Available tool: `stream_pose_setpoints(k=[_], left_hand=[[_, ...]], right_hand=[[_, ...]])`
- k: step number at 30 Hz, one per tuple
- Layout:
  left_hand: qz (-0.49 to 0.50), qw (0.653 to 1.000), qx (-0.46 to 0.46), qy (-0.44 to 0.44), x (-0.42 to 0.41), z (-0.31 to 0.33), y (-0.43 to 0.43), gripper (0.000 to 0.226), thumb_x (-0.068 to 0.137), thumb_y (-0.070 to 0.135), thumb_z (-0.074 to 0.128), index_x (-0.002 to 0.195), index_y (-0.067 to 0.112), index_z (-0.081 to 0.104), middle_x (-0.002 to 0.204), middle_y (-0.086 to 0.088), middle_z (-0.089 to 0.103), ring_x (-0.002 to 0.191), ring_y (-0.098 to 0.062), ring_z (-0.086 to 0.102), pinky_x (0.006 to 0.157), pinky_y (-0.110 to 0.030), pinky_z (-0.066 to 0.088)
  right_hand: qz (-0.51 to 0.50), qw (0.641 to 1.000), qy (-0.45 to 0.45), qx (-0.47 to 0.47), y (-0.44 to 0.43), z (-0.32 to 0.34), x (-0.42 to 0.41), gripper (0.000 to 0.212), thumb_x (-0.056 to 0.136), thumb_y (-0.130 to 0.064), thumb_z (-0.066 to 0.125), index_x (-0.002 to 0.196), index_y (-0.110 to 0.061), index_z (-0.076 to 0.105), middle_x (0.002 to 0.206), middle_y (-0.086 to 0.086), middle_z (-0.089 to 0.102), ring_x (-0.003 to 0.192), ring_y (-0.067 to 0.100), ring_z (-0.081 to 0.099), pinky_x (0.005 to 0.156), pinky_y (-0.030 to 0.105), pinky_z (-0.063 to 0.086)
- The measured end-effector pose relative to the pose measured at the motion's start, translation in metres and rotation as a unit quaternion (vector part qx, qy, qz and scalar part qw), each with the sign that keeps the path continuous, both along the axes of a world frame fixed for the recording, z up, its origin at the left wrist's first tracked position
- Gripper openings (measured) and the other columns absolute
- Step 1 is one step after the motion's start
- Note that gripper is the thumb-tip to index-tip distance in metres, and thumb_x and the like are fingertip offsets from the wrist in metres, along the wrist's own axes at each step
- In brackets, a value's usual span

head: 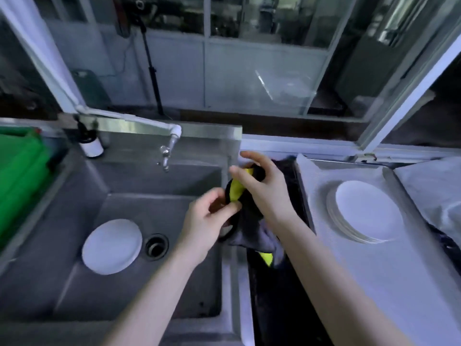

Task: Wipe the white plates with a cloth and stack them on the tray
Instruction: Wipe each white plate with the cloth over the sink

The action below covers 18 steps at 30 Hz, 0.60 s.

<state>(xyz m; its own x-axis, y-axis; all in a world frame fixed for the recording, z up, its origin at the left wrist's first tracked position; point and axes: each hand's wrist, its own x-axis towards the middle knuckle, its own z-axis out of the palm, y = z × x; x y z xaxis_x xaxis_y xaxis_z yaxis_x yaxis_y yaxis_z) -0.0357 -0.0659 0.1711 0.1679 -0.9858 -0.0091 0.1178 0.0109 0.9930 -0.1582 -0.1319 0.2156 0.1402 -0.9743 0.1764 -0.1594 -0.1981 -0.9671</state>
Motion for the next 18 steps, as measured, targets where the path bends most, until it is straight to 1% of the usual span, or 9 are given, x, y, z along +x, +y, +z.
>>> stream_pose_setpoints(k=[2,3,5,7,9,11,13,15,18], left_hand=[[0.038,0.999,0.005,0.014,0.039,0.004,0.014,0.009,0.076,0.028,0.072,0.082,0.021,0.07,0.078,0.002,0.069,0.076,-0.009,0.061,0.072,-0.024,0.049],[0.054,0.998,0.01,0.025,0.056,0.005,0.02,0.009,0.076,0.029,0.072,0.084,0.022,0.072,0.081,0.002,0.072,0.079,-0.01,0.064,0.076,-0.027,0.051],[0.077,0.995,0.027,0.058,0.088,0.007,0.033,0.019,0.076,0.028,0.075,0.092,0.019,0.075,0.097,-0.005,0.077,0.096,-0.022,0.071,0.096,-0.044,0.053],[0.106,0.99,0.04,0.084,0.117,0.006,0.045,0.029,0.072,0.031,0.077,0.099,0.019,0.077,0.108,-0.012,0.077,0.111,-0.032,0.07,0.106,-0.053,0.049],[0.137,0.984,0.054,0.1,0.143,0.002,0.052,0.027,0.075,0.029,0.076,0.101,0.026,0.079,0.109,-0.009,0.077,0.111,-0.029,0.071,0.105,-0.05,0.05],[0.167,0.978,0.066,0.108,0.166,0.0,0.056,0.023,0.079,0.025,0.073,0.102,0.026,0.079,0.108,-0.009,0.078,0.108,-0.027,0.072,0.102,-0.048,0.053],[0.19,0.974,0.085,0.092,0.186,-0.007,0.057,0.019,0.084,0.024,0.073,0.102,0.023,0.078,0.105,-0.009,0.078,0.104,-0.027,0.073,0.097,-0.048,0.056],[0.217,0.968,0.102,0.07,0.204,-0.019,0.056,0.011,0.09,0.017,0.073,0.099,0.023,0.077,0.1,-0.004,0.079,0.096,-0.02,0.075,0.087,-0.039,0.057],[0.255,0.957,0.14,0.014,0.228,-0.043,0.056,0.012,0.092,0.01,0.072,0.093,0.022,0.073,0.087,0.005,0.076,0.082,-0.011,0.071,0.072,-0.025,0.054]], right_hand=[[0.044,0.999,0.018,0.006,0.012,-0.001,0.037,0.051,0.079,-0.029,0.081,0.126,-0.025,0.061,0.097,-0.006,0.069,0.096,0.006,0.065,0.09,0.02,0.049],[0.065,0.998,0.018,0.02,0.018,-0.003,0.053,0.055,0.08,-0.031,0.08,0.13,-0.027,0.058,0.103,-0.01,0.068,0.1,0.002,0.063,0.092,0.017,0.048],[0.096,0.993,0.002,0.063,0.034,-0.014,0.085,0.06,0.082,-0.035,0.078,0.136,-0.03,0.052,0.115,-0.019,0.063,0.108,-0.01,0.057,0.094,0.013,0.044],[0.12,0.985,-0.04,0.115,0.048,-0.027,0.115,0.057,0.087,-0.032,0.073,0.138,-0.027,0.049,0.114,-0.023,0.063,0.104,-0.018,0.056,0.087,0.008,0.045],[0.159,0.973,-0.071,0.154,0.058,-0.041,0.143,0.039,0.094,-0.025,0.065,0.131,-0.022,0.054,0.107,-0.022,0.07,0.101,-0.014,0.06,0.082,0.006,0.046],[0.199,0.962,-0.074,0.171,0.064,-0.053,0.168,0.023,0.098,-0.024,0.058,0.121,-0.021,0.063,0.108,-0.015,0.073,0.105,-0.003,0.064,0.084,0.011,0.047],[0.217,0.958,-0.069,0.173,0.065,-0.064,0.19,0.02,0.1,-0.025,0.056,0.116,-0.02,0.066,0.104,-0.015,0.073,0.099,-0.005,0.064,0.08,0.008,0.045],[0.215,0.961,-0.049,0.168,0.061,-0.076,0.208,0.018,0.1,-0.025,0.056,0.112,-0.018,0.065,0.099,-0.012,0.073,0.092,-0.005,0.063,0.077,0.009,0.045],[0.2,0.969,0.014,0.147,0.047,-0.101,0.228,0.013,0.098,-0.022,0.057,0.104,-0.011,0.062,0.095,-0.004,0.07,0.089,0.004,0.061,0.082,0.023,0.048]])
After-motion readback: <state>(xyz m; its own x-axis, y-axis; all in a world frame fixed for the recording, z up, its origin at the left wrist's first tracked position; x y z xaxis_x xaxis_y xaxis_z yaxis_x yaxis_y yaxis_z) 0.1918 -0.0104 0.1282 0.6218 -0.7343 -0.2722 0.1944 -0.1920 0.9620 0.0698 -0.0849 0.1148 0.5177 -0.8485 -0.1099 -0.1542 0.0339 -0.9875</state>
